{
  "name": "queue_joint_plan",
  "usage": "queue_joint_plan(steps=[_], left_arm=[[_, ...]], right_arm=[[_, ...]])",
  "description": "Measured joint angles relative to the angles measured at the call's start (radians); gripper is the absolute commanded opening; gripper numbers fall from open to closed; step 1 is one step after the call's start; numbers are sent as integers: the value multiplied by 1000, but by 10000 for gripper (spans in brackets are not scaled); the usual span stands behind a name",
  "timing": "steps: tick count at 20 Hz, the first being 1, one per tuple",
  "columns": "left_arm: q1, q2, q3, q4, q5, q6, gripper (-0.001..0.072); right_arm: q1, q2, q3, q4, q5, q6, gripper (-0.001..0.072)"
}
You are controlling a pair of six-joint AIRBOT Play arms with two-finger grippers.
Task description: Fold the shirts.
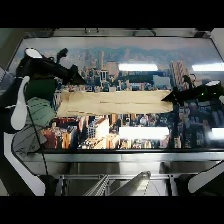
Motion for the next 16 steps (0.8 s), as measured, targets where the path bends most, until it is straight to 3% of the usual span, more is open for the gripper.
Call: queue_joint_plan(steps=[9,16], left_arm=[[-361,-185,111,140,159,-69,20],[-449,-245,119,62,182,-119,20]], right_arm=[[-61,73,97,38,172,0,15],[-124,174,142,73,262,-3,15]])
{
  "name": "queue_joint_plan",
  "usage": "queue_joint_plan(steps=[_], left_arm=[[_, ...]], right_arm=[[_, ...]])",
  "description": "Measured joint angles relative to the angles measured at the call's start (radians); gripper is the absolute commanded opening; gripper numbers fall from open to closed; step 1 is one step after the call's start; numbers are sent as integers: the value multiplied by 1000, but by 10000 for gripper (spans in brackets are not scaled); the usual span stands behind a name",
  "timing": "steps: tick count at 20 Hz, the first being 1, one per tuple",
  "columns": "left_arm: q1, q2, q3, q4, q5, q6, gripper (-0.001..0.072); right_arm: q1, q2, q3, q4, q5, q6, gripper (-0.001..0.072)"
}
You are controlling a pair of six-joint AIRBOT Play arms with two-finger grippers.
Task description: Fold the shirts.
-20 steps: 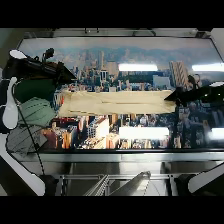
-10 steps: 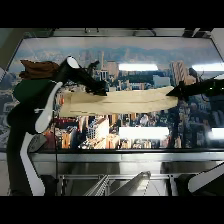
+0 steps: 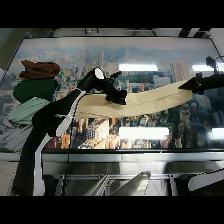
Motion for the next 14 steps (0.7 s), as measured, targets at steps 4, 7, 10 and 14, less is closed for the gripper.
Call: queue_joint_plan(steps=[4,7,10,14], left_arm=[[12,44,41,-240,0,74,19],[104,167,-3,-536,-42,194,18],[255,309,-36,-800,-175,284,18],[450,479,-51,-941,-347,330,19]], right_arm=[[1,83,44,106,42,0,14],[66,129,57,161,56,8,15],[213,146,60,156,13,38,15],[517,131,61,95,-154,92,15]])
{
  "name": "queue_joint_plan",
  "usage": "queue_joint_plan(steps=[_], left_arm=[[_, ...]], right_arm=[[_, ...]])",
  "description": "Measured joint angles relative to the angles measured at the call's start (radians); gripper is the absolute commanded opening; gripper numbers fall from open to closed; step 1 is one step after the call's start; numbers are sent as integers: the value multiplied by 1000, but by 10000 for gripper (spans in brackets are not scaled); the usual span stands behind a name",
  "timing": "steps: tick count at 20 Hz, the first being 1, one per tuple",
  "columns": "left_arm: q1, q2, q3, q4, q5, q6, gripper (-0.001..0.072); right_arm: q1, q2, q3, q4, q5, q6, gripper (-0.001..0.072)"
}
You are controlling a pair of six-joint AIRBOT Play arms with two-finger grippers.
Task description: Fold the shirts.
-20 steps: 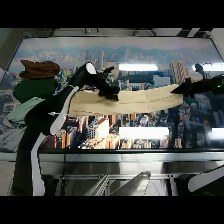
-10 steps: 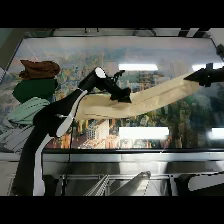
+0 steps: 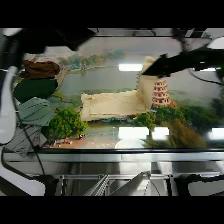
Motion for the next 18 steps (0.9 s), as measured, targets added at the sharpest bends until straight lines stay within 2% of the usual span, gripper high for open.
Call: queue_joint_plan(steps=[5,6,7,8,9,11,12,15,17,18], left_arm=[[154,130,-5,-45,-111,18,19],[169,141,-6,-45,-121,18,19],[182,153,-6,-47,-128,20,19],[191,161,-5,-54,-138,21,19],[197,166,-5,-56,-142,21,19],[204,171,-6,-55,-150,21,19],[207,175,-6,-57,-158,22,19],[210,177,-6,-58,-168,23,19],[211,179,-5,-59,-175,26,19],[212,178,-6,-58,-175,26,19]], right_arm=[[355,-125,3,-36,-269,51,24],[403,-158,3,-35,-314,55,242],[447,-193,4,-23,-362,55,511],[481,-224,4,-3,-397,53,490],[504,-246,4,22,-410,40,411],[518,-264,4,71,-397,0,400],[505,-259,4,90,-368,-15,326],[400,-206,4,65,-232,-23,318],[304,-152,-9,-18,-148,11,318],[254,-117,-28,-59,-124,23,340]])
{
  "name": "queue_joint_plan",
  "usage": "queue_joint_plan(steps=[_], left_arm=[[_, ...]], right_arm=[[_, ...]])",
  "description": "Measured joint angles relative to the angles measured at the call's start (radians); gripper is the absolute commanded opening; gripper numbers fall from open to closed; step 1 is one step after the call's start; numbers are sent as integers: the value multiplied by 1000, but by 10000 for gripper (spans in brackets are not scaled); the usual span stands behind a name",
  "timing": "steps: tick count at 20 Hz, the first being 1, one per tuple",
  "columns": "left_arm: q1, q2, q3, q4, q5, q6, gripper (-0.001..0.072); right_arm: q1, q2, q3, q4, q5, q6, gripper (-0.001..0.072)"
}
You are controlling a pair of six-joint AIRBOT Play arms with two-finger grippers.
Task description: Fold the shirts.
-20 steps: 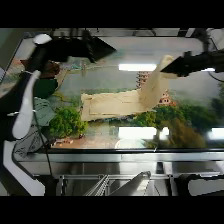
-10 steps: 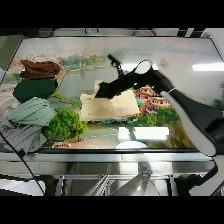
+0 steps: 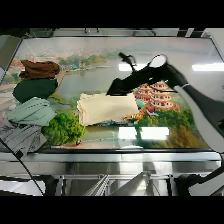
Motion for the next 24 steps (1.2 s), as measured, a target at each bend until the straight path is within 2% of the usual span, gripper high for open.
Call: queue_joint_plan(steps=[1,2,6,8,16,17,18,19,24], left_arm=[[0,0,0,0,-2,1,19],[0,0,0,0,-3,2,19],[-8,0,0,0,-6,2,19],[-19,0,0,0,-7,2,18],[-45,0,0,-2,-8,-6,19],[-46,0,0,-2,-7,-6,19],[-46,0,0,-2,-6,-8,19],[-46,0,0,-2,-5,-9,19],[-47,0,0,-2,16,-13,19]], right_arm=[[-43,32,-24,-36,9,11,533],[-88,61,-55,-73,-1,21,625],[-214,59,-139,-166,-61,63,621],[-245,5,-156,-172,-68,72,547],[-226,-184,-169,-55,-50,52,538],[-218,-198,-169,-37,-49,41,431],[-210,-207,-170,-23,-53,26,240],[-202,-217,-171,-4,-60,7,17],[-223,-167,-155,51,-72,-61,13]])
